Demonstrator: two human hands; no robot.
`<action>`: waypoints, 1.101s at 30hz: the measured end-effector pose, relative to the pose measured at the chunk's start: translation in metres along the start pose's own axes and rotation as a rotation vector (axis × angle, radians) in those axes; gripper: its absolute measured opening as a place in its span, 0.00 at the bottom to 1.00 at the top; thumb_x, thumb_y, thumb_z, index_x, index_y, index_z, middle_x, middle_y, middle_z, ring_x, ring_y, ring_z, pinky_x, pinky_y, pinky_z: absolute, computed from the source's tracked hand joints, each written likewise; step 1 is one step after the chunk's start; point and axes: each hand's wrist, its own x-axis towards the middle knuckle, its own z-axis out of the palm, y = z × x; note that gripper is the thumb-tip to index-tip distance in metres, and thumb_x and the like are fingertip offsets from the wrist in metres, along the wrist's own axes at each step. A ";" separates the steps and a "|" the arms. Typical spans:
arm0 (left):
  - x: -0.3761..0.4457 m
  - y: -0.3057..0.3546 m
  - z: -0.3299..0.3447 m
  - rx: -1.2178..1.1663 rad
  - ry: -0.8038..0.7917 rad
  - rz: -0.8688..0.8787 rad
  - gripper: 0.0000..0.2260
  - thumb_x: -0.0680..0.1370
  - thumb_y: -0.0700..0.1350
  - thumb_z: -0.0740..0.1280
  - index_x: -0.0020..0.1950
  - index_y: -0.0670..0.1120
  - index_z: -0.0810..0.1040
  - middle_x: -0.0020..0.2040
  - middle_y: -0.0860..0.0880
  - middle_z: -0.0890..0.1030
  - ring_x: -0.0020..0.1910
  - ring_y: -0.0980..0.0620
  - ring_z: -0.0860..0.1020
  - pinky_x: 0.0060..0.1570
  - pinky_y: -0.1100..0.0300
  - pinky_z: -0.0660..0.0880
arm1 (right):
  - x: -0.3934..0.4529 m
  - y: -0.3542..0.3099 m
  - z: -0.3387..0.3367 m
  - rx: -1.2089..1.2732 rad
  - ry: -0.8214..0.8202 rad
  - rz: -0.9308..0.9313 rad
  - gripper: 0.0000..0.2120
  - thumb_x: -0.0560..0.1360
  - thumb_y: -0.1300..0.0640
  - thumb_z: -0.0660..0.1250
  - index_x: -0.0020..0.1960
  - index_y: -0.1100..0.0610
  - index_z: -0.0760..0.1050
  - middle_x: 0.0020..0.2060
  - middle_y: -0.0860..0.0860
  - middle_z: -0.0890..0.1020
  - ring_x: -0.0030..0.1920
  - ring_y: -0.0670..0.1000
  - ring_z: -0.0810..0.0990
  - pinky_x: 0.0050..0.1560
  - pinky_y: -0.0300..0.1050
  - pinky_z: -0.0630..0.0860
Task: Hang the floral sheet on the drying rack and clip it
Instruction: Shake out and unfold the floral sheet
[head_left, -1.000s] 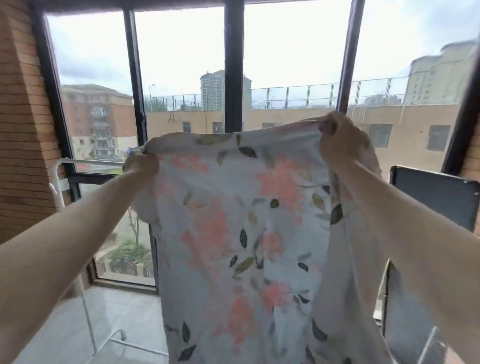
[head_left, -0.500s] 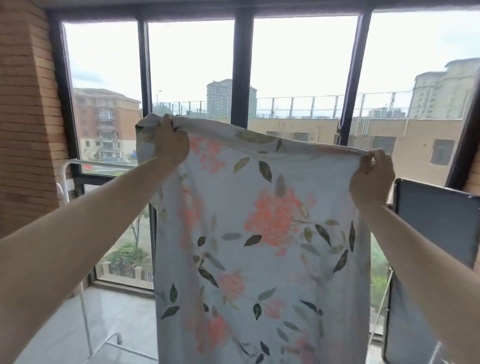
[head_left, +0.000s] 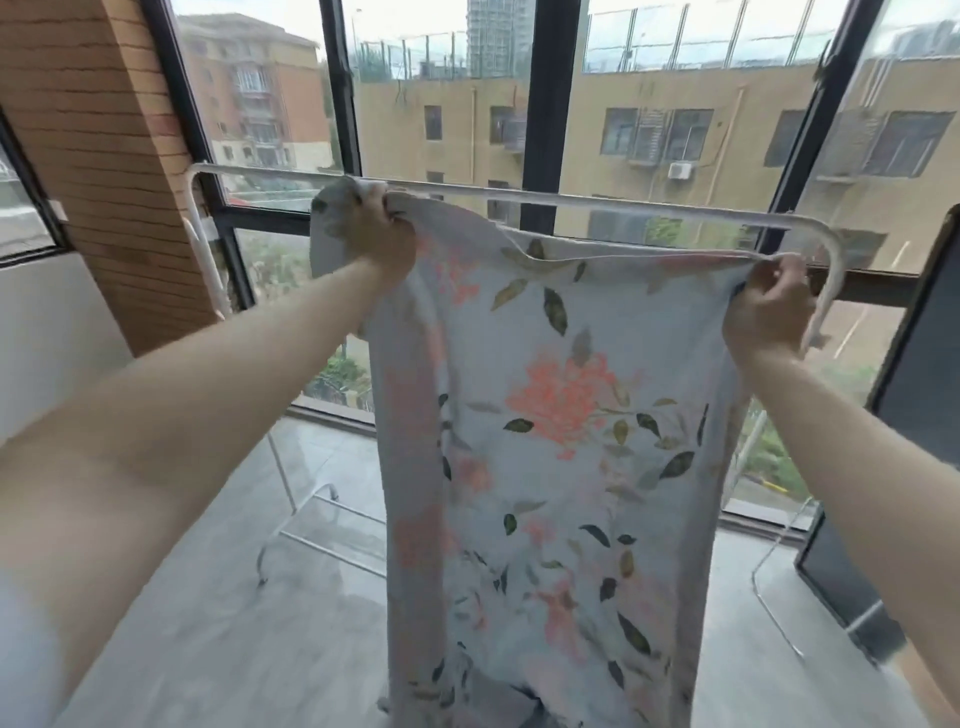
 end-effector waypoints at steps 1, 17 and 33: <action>0.003 -0.009 0.004 0.007 -0.014 -0.068 0.20 0.84 0.43 0.54 0.76 0.43 0.68 0.77 0.41 0.65 0.75 0.41 0.66 0.70 0.53 0.60 | -0.004 0.000 0.007 0.000 -0.027 0.009 0.13 0.84 0.57 0.56 0.59 0.62 0.75 0.54 0.63 0.82 0.55 0.63 0.79 0.52 0.51 0.69; -0.005 -0.275 0.016 0.503 -0.419 0.077 0.17 0.80 0.59 0.67 0.63 0.52 0.81 0.71 0.44 0.69 0.71 0.40 0.68 0.66 0.48 0.69 | -0.080 -0.050 0.133 0.119 -0.071 -0.017 0.09 0.80 0.67 0.57 0.49 0.56 0.73 0.42 0.54 0.77 0.42 0.51 0.73 0.38 0.35 0.66; 0.165 -0.361 -0.091 0.803 -0.438 -0.024 0.15 0.78 0.54 0.70 0.59 0.46 0.82 0.55 0.42 0.83 0.57 0.40 0.82 0.50 0.54 0.77 | -0.134 -0.118 0.175 0.002 -0.150 -0.173 0.08 0.81 0.60 0.64 0.52 0.54 0.81 0.42 0.52 0.83 0.37 0.44 0.79 0.39 0.29 0.73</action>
